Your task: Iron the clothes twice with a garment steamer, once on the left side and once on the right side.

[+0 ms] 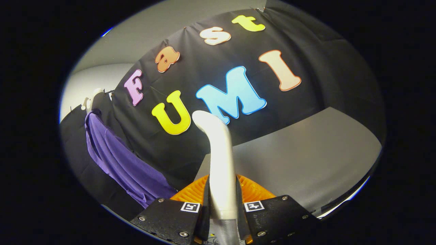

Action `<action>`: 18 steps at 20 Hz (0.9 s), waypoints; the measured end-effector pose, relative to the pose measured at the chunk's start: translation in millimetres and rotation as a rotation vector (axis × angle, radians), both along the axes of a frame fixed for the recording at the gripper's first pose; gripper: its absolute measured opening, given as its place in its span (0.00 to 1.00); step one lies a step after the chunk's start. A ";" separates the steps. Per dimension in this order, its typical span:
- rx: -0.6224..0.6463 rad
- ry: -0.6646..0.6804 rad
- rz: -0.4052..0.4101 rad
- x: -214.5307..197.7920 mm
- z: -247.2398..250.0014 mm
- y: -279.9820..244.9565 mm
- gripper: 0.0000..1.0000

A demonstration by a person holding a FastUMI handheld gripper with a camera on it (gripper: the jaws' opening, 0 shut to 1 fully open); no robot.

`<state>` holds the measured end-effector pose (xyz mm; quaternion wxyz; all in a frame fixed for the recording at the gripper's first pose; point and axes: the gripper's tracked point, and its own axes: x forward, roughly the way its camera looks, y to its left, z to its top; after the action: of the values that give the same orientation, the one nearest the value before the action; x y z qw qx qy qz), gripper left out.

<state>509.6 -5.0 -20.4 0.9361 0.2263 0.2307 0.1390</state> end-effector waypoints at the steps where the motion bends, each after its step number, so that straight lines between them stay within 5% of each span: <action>1: -0.010 -0.035 -0.012 -12.5 8.3 2.3 0.33; 11: -0.080 -0.305 -0.082 -146.6 70.9 57.5 0.33; 18: -0.146 -0.471 -0.104 -192.6 117.5 91.8 0.33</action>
<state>317.0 86.7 97.1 0.9838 0.1310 0.0040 0.1226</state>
